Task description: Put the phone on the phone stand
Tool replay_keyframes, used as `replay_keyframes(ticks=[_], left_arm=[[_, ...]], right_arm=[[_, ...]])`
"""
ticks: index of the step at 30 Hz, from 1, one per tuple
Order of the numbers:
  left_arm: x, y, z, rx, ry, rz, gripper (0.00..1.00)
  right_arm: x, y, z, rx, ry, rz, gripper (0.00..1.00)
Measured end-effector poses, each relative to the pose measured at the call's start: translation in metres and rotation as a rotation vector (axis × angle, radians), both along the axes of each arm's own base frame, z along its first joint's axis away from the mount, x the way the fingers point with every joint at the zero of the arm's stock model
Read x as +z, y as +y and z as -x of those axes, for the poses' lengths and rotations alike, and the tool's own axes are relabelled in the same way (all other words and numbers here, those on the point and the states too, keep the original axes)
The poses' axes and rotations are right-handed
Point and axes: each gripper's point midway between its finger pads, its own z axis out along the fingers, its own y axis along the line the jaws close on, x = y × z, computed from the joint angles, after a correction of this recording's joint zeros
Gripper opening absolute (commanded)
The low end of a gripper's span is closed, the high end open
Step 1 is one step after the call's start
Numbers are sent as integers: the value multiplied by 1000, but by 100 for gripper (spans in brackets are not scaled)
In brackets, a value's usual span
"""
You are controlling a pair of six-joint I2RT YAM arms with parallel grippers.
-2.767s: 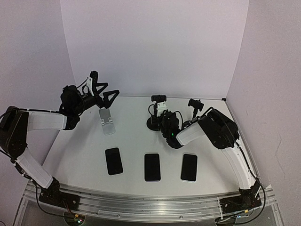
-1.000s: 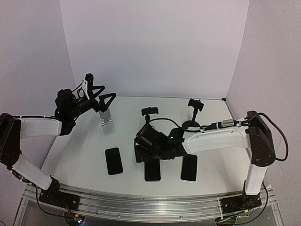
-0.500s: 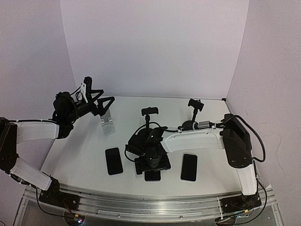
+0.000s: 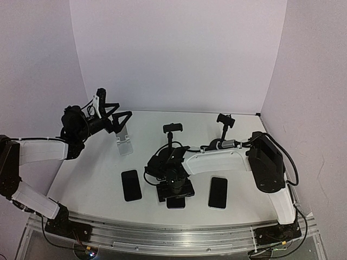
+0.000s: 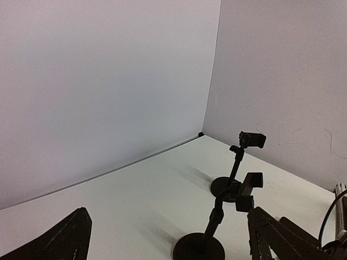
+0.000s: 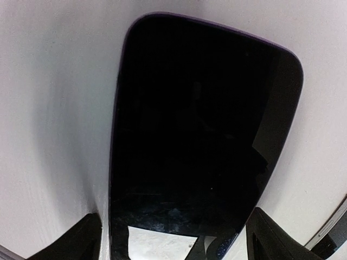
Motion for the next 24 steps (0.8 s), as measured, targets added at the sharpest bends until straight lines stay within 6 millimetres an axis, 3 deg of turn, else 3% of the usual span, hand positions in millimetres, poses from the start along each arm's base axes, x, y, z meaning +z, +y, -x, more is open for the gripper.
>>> replay_keyframes(ticks=[4, 8, 17, 21, 24], left_arm=[[0, 0, 0, 0, 0, 0, 100], [0, 0, 0, 0, 0, 0, 100], [-15, 1, 17, -36, 60, -28, 92], [-21, -3, 32, -91, 101, -57, 84], [-24, -12, 56, -212, 116, -89, 83]], right_arm=[[-1, -3, 1, 0, 6, 6, 58], [0, -4, 0, 3, -3, -4, 50], [11, 2, -3, 97, -160, -1, 48], [46, 17, -3, 164, -315, -49, 45], [90, 37, -6, 205, -455, -128, 44]])
